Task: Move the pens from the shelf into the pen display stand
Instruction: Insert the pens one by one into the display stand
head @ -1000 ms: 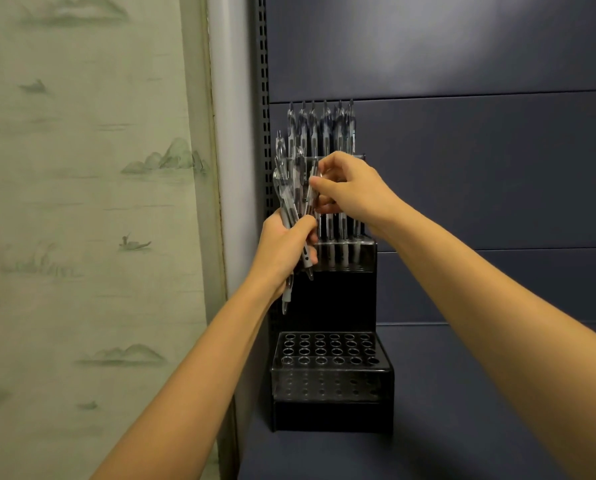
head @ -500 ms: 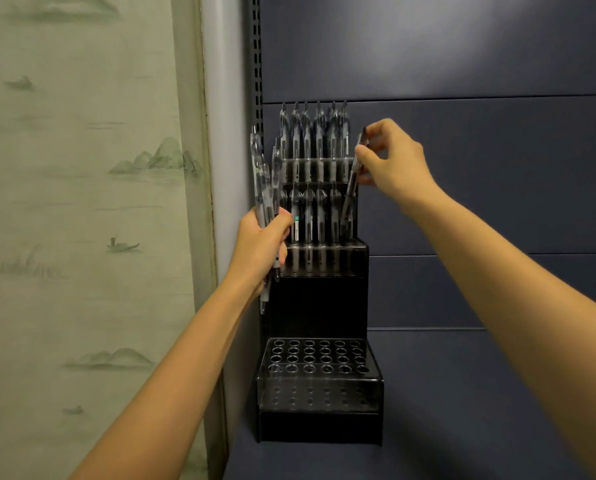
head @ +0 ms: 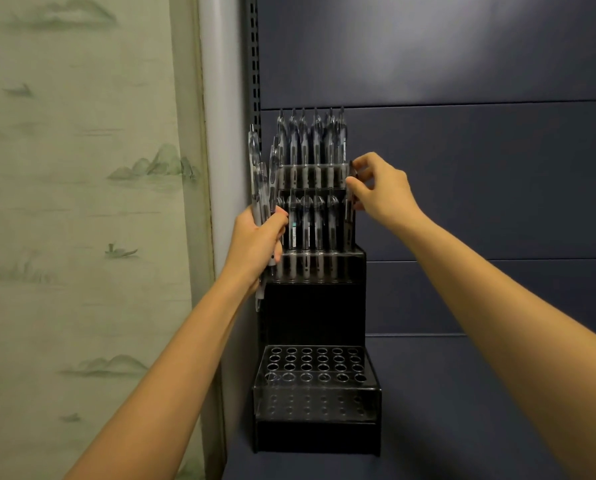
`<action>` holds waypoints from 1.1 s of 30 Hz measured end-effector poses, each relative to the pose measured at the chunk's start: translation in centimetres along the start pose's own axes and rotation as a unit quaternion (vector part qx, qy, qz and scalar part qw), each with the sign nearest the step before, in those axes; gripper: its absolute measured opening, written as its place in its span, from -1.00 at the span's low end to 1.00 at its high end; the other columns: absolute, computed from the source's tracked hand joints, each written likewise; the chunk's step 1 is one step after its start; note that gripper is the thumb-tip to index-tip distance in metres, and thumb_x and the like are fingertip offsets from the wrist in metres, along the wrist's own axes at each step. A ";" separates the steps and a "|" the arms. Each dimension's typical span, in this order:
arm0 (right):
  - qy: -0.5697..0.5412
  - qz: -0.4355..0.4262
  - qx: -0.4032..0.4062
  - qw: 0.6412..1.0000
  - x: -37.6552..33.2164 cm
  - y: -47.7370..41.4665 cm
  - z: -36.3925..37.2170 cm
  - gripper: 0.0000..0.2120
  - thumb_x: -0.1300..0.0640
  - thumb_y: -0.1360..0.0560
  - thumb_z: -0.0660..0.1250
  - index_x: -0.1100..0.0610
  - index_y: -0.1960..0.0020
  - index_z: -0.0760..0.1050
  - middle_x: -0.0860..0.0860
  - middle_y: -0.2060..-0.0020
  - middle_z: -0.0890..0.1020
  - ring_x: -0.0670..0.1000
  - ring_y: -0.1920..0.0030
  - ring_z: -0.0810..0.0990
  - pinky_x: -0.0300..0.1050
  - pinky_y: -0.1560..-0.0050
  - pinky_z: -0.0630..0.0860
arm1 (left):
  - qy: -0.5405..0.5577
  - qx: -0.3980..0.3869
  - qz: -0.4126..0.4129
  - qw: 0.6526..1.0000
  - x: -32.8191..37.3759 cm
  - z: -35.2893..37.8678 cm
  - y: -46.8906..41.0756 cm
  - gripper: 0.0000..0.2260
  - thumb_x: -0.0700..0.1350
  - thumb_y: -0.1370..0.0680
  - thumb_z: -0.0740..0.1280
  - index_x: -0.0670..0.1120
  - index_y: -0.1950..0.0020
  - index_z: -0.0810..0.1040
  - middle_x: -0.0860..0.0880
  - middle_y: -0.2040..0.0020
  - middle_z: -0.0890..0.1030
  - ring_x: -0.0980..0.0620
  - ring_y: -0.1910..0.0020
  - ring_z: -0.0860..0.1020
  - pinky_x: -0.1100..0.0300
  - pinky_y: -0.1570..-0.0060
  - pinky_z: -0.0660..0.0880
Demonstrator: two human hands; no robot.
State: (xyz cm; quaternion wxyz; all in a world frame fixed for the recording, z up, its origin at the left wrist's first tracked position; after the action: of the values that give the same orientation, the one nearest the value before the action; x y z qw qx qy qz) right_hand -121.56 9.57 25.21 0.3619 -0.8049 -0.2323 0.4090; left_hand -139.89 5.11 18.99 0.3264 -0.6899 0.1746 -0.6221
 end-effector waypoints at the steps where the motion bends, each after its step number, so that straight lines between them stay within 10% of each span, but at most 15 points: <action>1: 0.000 0.003 -0.002 1.000 0.1 -0.1 0.0 -0.74 0.12 -0.59 0.24 0.17 -0.25 0.40 0.01 0.06 0.53 0.12 0.01 0.61 0.12 -0.13 0.54 | 0.001 0.002 0.002 1.000 0.0 -0.1 0.0 -0.83 -0.24 -0.58 0.20 -0.13 0.22 0.37 0.01 0.45 0.33 0.12 0.62 0.28 0.34 0.61 0.26; 19: 0.063 0.014 -0.080 0.995 0.8 1.6 1.4 -0.75 0.12 -0.57 0.29 0.21 -0.20 0.42 0.05 0.13 0.56 0.12 0.07 0.62 0.04 -0.10 0.56 | -0.002 0.015 -0.001 1.000 0.0 -0.2 1.4 -0.88 -0.20 -0.58 0.22 -0.15 0.16 0.37 0.06 0.49 0.35 0.11 0.64 0.28 0.33 0.60 0.26; 27: 0.152 0.020 -0.014 0.988 0.1 2.4 0.4 -0.70 -0.01 -0.57 0.27 0.08 -0.25 0.43 0.03 -0.14 0.50 0.07 -0.07 0.50 -0.05 0.07 0.39 | 0.020 0.004 -0.022 1.000 -1.0 -1.2 2.1 -0.92 -0.19 -0.60 0.21 -0.15 0.08 0.40 0.11 0.52 0.39 0.13 0.63 0.29 0.33 0.60 0.28; 33: 0.010 -0.057 -0.027 0.998 -6.5 3.4 2.2 -0.75 0.03 -0.60 0.21 0.06 -0.20 0.55 -0.13 0.04 0.55 -0.20 0.13 0.47 -0.43 0.16 0.38 | 0.033 -0.015 -0.043 0.998 -1.7 -2.5 2.3 -0.93 -0.18 -0.60 0.21 -0.15 -0.04 0.40 0.10 0.53 0.38 0.13 0.63 0.30 0.33 0.57 0.30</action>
State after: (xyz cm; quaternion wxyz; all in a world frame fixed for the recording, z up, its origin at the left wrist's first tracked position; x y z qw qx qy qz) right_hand -126.78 3.97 24.89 0.3646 -0.8040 -0.2849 0.3735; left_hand -142.20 3.98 16.27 0.2830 -0.6804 0.1647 -0.6556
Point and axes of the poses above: each hand's wrist, its own y-axis away from the middle knuckle, its own z-axis out of the palm, x = y × z, the point moved 7 cm from there along -y, towards the middle knuckle
